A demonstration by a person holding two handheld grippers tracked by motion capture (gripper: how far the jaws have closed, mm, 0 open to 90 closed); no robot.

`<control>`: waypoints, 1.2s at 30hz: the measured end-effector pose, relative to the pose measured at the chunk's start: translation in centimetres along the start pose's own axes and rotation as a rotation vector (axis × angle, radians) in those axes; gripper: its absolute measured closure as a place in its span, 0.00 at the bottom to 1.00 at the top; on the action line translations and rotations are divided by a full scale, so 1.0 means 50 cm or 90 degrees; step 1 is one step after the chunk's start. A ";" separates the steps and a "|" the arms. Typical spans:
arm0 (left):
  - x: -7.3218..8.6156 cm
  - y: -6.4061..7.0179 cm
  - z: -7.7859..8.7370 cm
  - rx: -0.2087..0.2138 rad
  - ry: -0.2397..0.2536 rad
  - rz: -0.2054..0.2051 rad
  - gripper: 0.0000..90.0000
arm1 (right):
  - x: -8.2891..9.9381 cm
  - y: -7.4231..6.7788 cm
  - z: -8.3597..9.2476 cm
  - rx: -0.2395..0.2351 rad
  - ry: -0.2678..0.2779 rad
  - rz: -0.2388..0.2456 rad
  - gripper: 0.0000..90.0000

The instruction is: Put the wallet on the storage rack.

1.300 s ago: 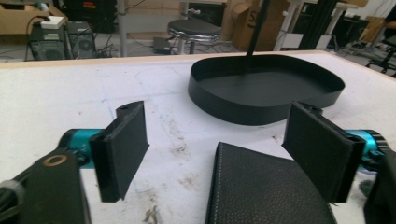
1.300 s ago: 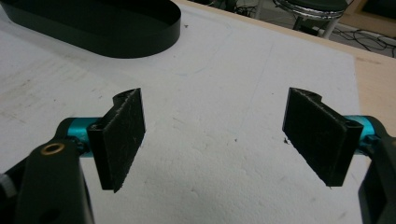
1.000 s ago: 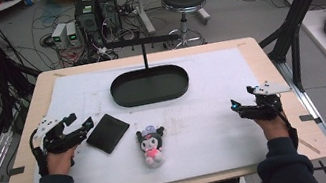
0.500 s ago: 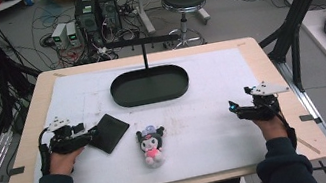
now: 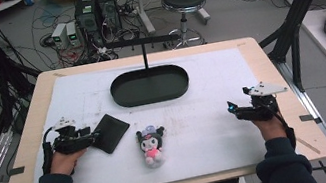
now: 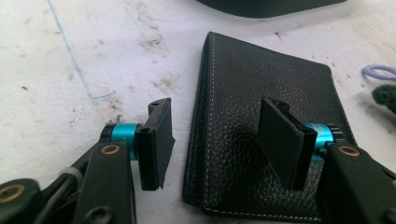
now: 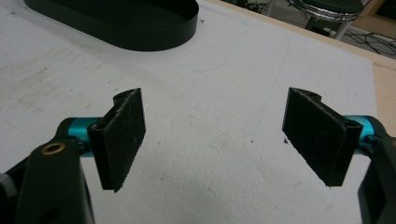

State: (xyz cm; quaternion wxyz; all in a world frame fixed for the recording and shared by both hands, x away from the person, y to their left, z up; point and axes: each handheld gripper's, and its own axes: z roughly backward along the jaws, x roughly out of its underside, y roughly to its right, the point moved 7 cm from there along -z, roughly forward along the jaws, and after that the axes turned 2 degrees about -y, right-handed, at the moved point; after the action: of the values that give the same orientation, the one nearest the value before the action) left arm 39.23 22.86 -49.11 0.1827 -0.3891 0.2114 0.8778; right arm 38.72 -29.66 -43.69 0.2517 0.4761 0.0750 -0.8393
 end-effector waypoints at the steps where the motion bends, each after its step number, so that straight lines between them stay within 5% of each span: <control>1: 0.000 0.004 0.000 0.015 0.000 -0.009 0.54 | 0.000 0.000 0.000 0.000 0.000 0.000 0.24; 4: 0.000 0.006 0.001 0.007 0.002 -0.013 0.64 | 0.000 -0.002 -0.001 -0.002 -0.001 -0.002 0.24; 6: -0.002 0.000 0.006 -0.001 0.010 0.016 0.73 | 0.000 -0.002 -0.001 -0.002 -0.001 -0.003 0.24; 10: -0.005 0.004 0.014 0.001 0.019 0.004 0.92 | 0.000 -0.001 -0.001 -0.003 -0.001 -0.003 0.24; 19: -0.015 0.008 0.024 0.039 0.052 0.019 0.97 | 0.002 0.002 -0.001 0.000 -0.002 -0.007 0.24; 23: -0.027 0.013 0.034 0.061 0.092 0.030 0.97 | 0.002 0.001 -0.001 0.000 -0.003 -0.006 0.24; 28: -0.045 0.012 0.055 0.044 0.139 0.028 0.97 | 0.003 0.000 -0.001 -0.001 -0.004 -0.006 0.24; 36: -0.086 -0.009 0.123 -0.038 0.257 -0.009 0.97 | 0.006 0.002 -0.003 0.002 -0.009 -0.006 0.24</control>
State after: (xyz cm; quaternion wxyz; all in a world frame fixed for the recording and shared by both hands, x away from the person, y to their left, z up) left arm 38.43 25.72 -42.18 0.1311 -0.5641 0.2152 0.7863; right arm 38.75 -29.78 -44.03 0.2474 0.4701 0.0745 -0.8439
